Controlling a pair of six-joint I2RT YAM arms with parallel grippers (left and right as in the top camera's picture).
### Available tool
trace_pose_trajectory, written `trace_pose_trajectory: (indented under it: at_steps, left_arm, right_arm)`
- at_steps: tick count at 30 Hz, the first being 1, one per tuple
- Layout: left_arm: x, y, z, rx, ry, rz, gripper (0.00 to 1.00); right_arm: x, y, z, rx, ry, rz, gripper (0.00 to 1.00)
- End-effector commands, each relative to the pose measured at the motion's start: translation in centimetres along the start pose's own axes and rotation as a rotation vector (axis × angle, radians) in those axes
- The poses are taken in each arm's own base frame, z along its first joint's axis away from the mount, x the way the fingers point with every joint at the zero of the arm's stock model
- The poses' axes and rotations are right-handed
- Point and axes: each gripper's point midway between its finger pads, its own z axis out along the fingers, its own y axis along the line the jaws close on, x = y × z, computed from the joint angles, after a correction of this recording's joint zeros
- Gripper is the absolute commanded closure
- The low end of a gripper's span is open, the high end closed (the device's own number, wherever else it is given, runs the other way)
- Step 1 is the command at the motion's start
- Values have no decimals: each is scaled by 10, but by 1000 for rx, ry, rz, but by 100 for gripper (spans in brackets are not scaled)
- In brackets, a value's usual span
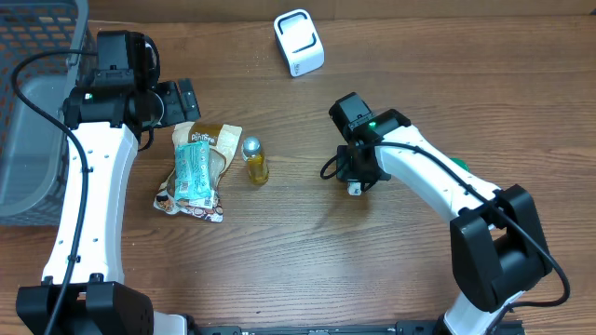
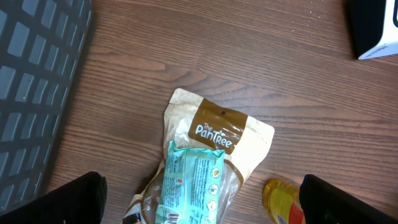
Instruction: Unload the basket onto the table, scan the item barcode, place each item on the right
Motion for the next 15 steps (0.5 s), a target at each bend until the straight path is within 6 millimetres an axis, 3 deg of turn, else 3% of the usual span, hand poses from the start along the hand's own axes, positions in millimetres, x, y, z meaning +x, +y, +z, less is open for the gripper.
trace_pose_trajectory:
  at_steps: [1,9,12,15]
  left_arm:
    - [-7,-1,-5,8,-18,-8,1]
    - [-7,-1,-5,8,-18,-8,1]
    - [-7,-1,-5,8,-18,-8,0]
    - [-7,-1,-5,8,-18,-8,1]
  right_arm:
    - [-3,8,-9,-3,-41,-29,89]
    - [-2,21,-10,-19,-58,-58,80]
    - [-1,24,-11,-23,-61,-65,71]
    - [0,26,-11,-25,-63,-71,55]
